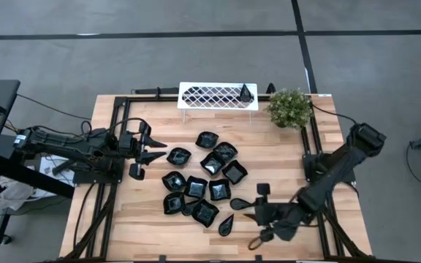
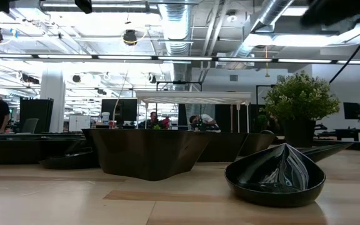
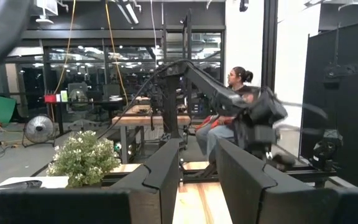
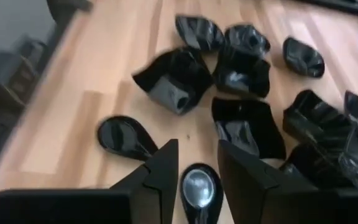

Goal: Pick & Place Mini shaped plates
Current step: Stack the top right drop-shaped plate on top of the drop-shaped plates on the shelf

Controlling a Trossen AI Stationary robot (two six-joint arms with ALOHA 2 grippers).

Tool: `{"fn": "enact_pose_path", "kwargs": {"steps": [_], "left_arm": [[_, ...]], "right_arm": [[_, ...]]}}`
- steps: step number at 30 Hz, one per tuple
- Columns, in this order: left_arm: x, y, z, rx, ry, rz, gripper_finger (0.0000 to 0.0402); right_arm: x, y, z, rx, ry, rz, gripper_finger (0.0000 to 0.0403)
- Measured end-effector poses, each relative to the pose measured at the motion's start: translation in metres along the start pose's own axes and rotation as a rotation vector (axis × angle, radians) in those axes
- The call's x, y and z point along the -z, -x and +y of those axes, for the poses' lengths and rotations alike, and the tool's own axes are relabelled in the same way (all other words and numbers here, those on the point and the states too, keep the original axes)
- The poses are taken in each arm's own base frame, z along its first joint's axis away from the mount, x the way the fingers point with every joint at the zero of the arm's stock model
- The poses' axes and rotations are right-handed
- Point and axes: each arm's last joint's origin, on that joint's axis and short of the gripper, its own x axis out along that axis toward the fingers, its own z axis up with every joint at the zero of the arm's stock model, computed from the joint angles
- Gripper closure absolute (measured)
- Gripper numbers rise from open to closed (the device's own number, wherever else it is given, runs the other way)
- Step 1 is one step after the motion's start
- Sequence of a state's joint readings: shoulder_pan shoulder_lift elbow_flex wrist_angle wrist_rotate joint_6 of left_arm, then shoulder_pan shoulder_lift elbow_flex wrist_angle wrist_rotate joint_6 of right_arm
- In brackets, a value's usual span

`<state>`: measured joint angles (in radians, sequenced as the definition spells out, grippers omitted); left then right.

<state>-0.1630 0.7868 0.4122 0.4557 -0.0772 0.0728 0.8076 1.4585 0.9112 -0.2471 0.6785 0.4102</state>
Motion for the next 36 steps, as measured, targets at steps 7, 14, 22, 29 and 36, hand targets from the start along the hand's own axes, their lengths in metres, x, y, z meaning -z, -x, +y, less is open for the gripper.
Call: {"fn": "enact_pose_path", "kwargs": {"steps": [7, 14, 22, 29, 36], "left_arm": [[-0.001, 0.0, 0.0, -0.001, 0.003, -0.009, 0.0293], [-0.001, 0.0, 0.0, -0.001, 0.003, -0.009, 0.0293], [-0.002, 0.0, 0.0, -0.001, 0.003, -0.016, 0.0293], [-0.002, 0.0, 0.0, -0.002, 0.003, -0.017, 0.0293], [-0.002, 0.0, 0.0, -0.001, 0.003, -0.017, 0.0293]], "right_arm": [[0.022, -0.024, 0.014, 0.007, 0.016, 0.099, 0.0296], [0.033, -0.039, 0.014, 0.05, 0.079, 0.155, 0.0296], [0.049, -0.063, 0.011, 0.059, 0.111, 0.266, 0.0296], [0.048, -0.066, 0.008, 0.054, 0.098, 0.272, 0.0296], [0.046, -0.065, 0.014, -0.044, 0.063, 0.277, 0.0296]]}}
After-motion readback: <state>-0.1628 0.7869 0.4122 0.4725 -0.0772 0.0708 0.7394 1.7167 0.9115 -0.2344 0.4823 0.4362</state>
